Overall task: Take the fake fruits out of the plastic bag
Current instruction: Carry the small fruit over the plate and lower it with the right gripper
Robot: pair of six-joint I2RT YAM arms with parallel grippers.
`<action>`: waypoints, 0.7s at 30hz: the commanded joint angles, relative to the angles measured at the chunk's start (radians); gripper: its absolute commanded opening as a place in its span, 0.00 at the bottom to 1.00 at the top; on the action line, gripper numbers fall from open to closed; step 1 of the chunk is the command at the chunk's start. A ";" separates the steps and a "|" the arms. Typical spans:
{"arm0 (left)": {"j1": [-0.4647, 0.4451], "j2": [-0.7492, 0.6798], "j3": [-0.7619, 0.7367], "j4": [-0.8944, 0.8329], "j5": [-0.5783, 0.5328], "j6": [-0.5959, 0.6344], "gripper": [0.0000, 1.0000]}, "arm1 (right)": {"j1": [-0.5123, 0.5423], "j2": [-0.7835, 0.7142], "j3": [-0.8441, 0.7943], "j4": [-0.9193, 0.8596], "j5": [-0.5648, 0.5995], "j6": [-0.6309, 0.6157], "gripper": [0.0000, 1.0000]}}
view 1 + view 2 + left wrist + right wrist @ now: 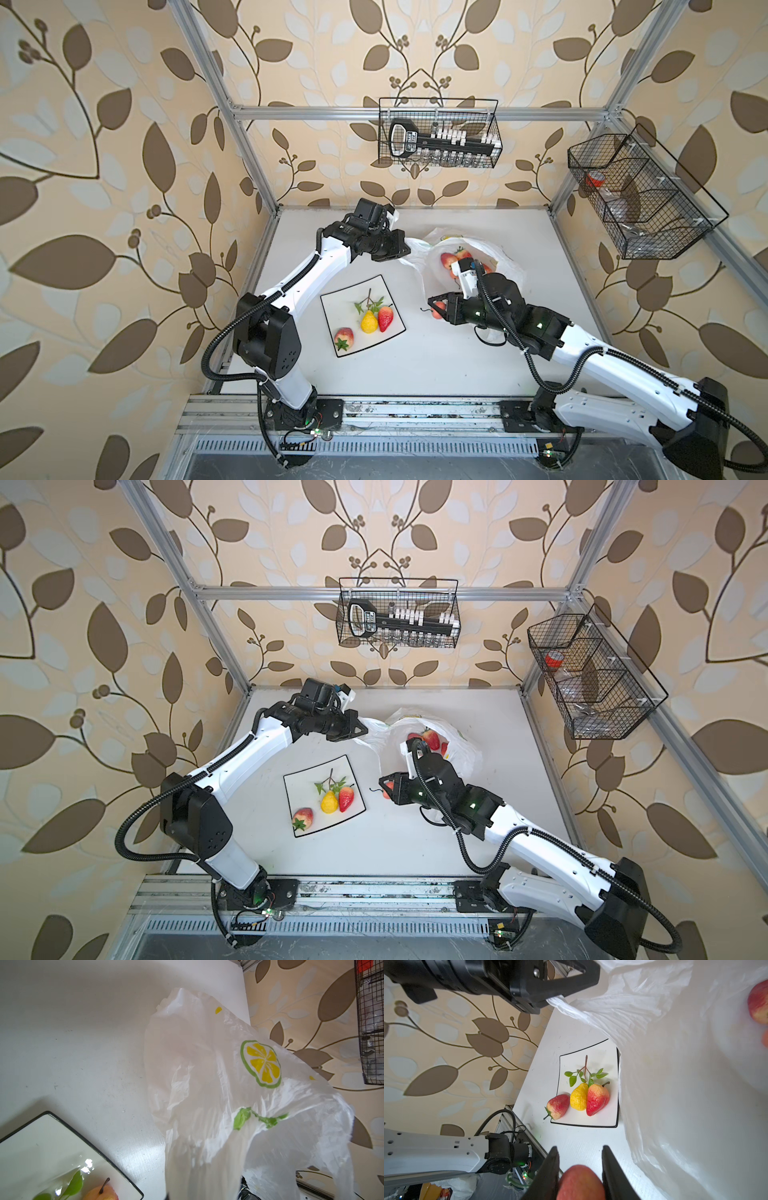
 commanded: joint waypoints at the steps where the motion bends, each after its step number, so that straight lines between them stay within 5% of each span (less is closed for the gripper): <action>1: 0.009 -0.020 0.022 -0.012 0.044 0.037 0.00 | 0.026 0.044 0.007 0.093 -0.001 -0.064 0.33; 21: 0.010 -0.020 0.120 -0.132 0.003 0.129 0.00 | 0.253 0.721 0.423 0.305 0.172 -0.380 0.33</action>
